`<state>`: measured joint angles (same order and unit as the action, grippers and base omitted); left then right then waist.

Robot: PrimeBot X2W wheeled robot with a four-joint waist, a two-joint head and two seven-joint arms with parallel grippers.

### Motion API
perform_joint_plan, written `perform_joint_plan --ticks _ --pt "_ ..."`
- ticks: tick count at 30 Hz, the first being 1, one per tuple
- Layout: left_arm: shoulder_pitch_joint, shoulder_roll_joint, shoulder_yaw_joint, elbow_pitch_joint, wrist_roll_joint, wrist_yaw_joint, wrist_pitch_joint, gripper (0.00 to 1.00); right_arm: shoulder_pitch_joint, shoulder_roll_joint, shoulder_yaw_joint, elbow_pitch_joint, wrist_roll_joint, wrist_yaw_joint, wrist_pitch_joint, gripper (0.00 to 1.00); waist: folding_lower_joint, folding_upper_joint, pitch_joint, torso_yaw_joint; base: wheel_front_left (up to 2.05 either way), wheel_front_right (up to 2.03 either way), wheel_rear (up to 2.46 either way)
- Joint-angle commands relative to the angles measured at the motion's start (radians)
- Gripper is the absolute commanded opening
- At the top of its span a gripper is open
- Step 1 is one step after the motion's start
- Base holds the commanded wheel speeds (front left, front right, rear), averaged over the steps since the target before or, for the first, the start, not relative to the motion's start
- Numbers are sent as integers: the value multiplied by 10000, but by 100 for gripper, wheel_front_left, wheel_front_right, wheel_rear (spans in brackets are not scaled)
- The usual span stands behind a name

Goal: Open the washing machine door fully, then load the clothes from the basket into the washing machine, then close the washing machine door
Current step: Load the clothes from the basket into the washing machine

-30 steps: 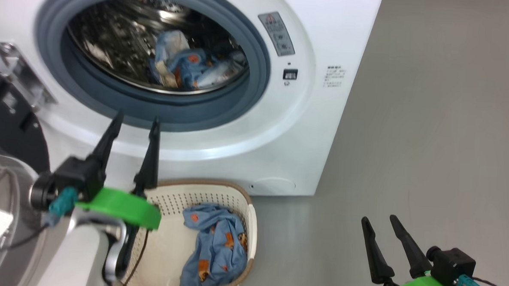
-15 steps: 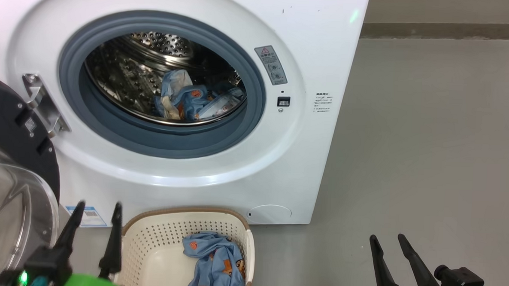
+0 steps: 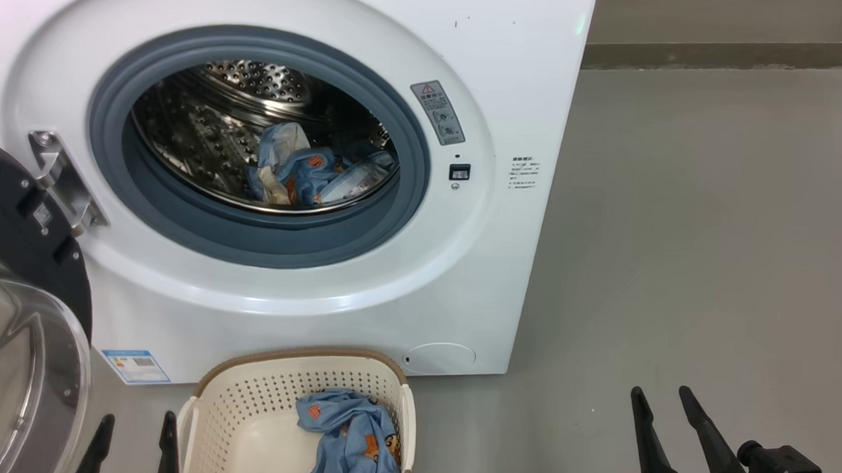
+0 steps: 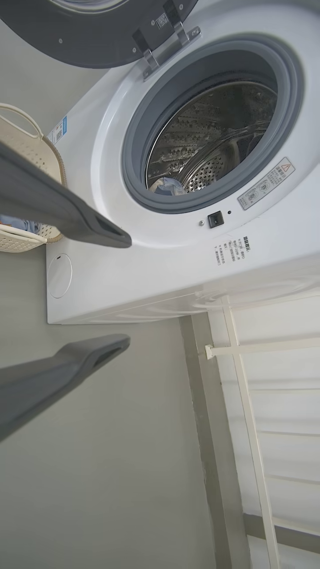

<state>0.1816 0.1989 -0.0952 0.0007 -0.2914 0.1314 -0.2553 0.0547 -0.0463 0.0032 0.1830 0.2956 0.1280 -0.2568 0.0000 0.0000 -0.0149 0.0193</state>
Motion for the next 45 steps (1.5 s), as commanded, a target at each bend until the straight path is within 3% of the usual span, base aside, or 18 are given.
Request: perform_joint_plan --ticks 1,24,45 --pt "-190 21 440 -228 167 -69 -63 100 -104 -39 178 -316 -168 27 -49 100 0 0 -4 -36 0 0 0" --pt "-105 -941 1595 221 758 -1164 -64 100 -73 -39 151 -483 -365 27 -49 100 0 0 116 -131 0 0 0" --pt "-29 -1310 1892 363 1178 -1547 -64 100 -22 -39 200 -520 -450 27 -49 100 0 0 162 -118 0 0 0"
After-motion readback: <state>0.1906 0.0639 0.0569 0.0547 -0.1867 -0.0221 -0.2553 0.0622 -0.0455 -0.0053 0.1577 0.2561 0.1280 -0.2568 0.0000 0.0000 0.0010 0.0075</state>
